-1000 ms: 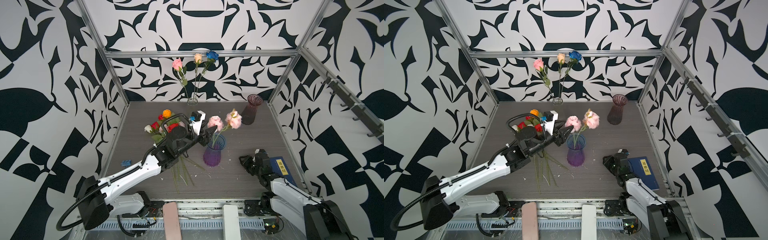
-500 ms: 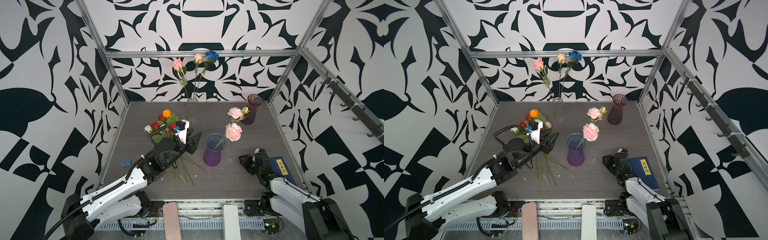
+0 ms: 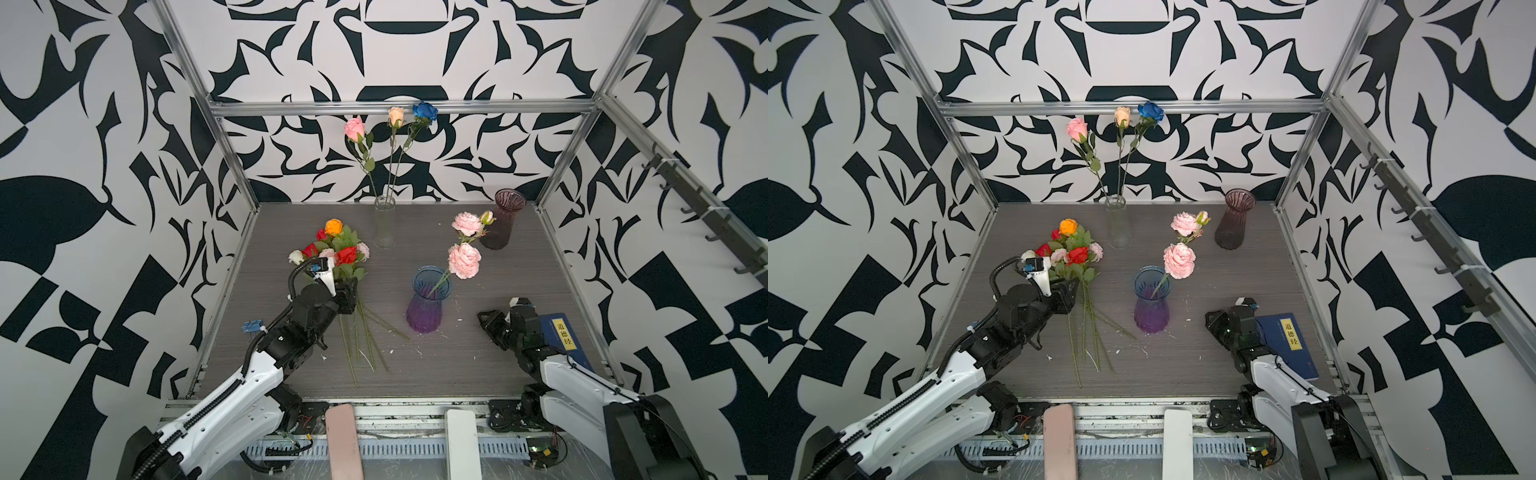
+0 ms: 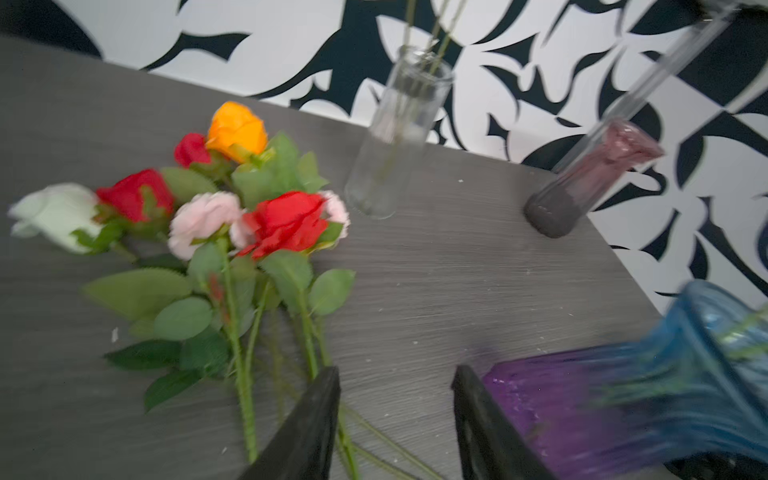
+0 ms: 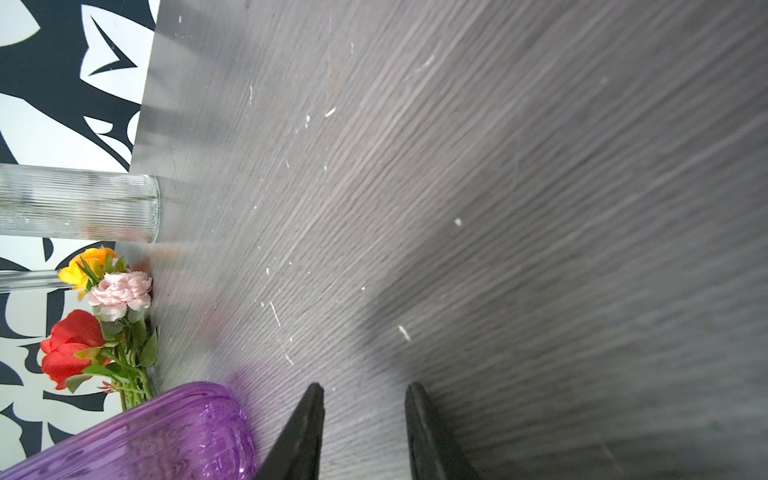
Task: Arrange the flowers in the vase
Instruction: 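Open the left gripper and draw back toward the rose bunch, then lower the left gripper onto the red rose stem and close it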
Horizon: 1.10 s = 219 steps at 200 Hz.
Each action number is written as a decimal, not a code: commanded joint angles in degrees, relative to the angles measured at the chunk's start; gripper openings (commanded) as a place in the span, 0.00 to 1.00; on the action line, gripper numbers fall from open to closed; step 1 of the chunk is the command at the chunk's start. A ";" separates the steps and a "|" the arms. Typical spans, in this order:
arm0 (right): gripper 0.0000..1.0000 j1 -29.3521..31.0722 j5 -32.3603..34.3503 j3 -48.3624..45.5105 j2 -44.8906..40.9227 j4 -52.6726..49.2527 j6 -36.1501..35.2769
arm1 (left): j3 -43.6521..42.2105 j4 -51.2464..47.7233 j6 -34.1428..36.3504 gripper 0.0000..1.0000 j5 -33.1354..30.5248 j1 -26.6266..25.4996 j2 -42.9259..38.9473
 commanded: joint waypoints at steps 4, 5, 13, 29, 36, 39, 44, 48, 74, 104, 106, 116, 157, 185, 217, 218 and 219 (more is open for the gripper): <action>0.37 -0.12 0.12 0.77 1.39 -1.81 -0.03 | -4.06 1.91 -4.72 0.47 4.84 3.55 1.44; 0.37 -0.12 0.12 0.79 1.40 -1.84 -0.03 | -4.18 2.08 -4.65 0.47 4.78 3.57 1.54; 0.37 -0.12 0.13 0.82 1.33 -1.86 -0.02 | -4.95 2.95 -4.90 0.47 4.11 3.74 2.46; 0.37 -0.12 0.20 0.82 1.32 -1.80 -0.04 | -4.91 3.04 -6.12 0.47 4.58 4.99 4.18; 0.37 -0.12 0.20 0.82 1.32 -1.83 -0.03 | -4.65 3.18 -6.16 0.47 5.19 5.46 4.86; 0.37 -0.12 0.20 0.82 1.39 -1.79 -0.07 | -4.55 3.37 -6.17 0.47 5.37 5.58 5.19; 0.37 -0.12 0.20 0.82 1.41 -1.78 -0.03 | -4.65 4.19 -6.17 0.47 5.52 5.68 5.76; 0.37 -0.12 0.25 0.89 1.49 -1.79 -0.03 | -4.70 4.80 -6.08 0.47 5.59 5.70 6.28; 0.37 -0.12 0.03 1.08 2.32 -1.49 -0.03 | -4.33 7.83 -6.51 0.46 7.47 7.41 10.27; 0.37 -0.12 -0.14 1.08 2.38 -1.41 -0.04 | -2.45 9.96 -7.69 0.38 11.49 10.91 16.71; 0.37 -0.12 -0.15 1.08 2.33 -1.35 -0.04 | -2.15 9.80 -7.84 0.38 11.66 11.20 17.21; 0.37 -0.12 -0.10 0.99 2.01 -1.45 -0.03 | -0.58 8.54 -8.51 0.37 12.77 12.36 19.83; 0.37 -0.14 0.12 0.57 0.90 -1.83 0.05 | 3.40 7.69 -8.62 0.39 17.43 13.69 26.21; 0.37 -0.20 0.12 0.63 0.84 -1.78 -0.04 | 3.91 7.09 -9.03 0.41 17.36 14.17 29.29; 0.37 -0.29 -0.10 0.64 0.92 -1.69 -0.04 | 5.05 5.96 -10.18 0.42 18.56 15.62 31.88; 0.37 -0.29 -0.13 0.60 0.95 -1.69 -0.04 | 5.07 5.95 -10.24 0.42 18.58 15.67 31.97; 0.37 -0.29 -0.14 0.53 0.96 -1.69 -0.12 | 5.09 5.90 -10.27 0.42 18.60 15.69 32.01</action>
